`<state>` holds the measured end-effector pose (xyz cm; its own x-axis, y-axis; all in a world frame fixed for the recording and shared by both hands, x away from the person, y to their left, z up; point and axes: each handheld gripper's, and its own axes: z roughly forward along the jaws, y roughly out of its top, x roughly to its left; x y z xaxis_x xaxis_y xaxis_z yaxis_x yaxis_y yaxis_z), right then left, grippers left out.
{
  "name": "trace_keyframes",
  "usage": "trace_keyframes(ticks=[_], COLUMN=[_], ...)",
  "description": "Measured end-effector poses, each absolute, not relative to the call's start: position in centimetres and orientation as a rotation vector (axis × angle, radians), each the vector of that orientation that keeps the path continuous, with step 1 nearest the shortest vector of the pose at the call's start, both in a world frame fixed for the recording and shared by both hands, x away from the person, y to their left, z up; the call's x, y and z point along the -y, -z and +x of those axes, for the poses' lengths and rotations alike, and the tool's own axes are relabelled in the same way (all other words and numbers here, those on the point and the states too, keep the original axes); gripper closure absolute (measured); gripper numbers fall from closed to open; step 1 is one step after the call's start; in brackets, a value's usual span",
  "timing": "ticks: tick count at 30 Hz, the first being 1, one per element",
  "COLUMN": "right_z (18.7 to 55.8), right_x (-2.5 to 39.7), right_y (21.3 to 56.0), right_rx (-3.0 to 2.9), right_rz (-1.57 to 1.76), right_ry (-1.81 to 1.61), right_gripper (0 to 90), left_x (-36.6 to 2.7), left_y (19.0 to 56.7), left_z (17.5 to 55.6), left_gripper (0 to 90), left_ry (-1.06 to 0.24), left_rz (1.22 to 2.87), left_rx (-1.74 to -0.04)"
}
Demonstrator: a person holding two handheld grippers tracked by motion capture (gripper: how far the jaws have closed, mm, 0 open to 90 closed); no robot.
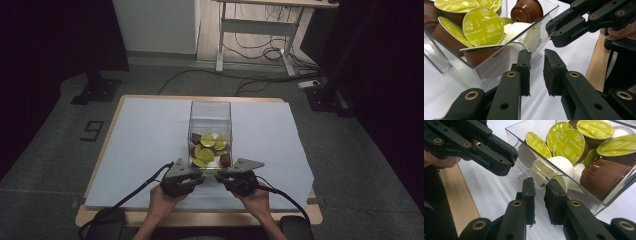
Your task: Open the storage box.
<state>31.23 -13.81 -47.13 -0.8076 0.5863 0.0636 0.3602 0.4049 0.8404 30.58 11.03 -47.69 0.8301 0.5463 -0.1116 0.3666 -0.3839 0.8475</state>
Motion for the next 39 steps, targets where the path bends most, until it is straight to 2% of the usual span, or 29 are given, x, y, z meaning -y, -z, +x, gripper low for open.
trace_keyframes(ticks=[10, 18, 34, 39], right_z=[31.0, 30.9, 30.7, 30.8], right_x=[13.8, 14.4, 17.2, 18.6], right_y=[47.4, 47.0, 47.2, 47.1], right_rx=[-2.442, -2.448, -2.433, -2.398], right_rz=[0.822, 0.826, 0.880, 0.901], right_ry=[-1.336, -1.339, -1.317, -1.272], right_gripper=[76.9, 71.3, 62.0, 54.3], left_x=[-11.0, -11.5, -14.3, -15.9], left_y=[48.0, 48.0, 48.8, 48.7], left_z=[30.3, 30.0, 29.5, 29.7], left_gripper=[75.9, 73.8, 66.6, 59.2], left_ry=[-0.235, -0.243, -0.293, -0.325], left_rz=[2.037, 2.047, 2.078, 2.076], left_rx=[-0.658, -0.654, -0.711, -0.750])
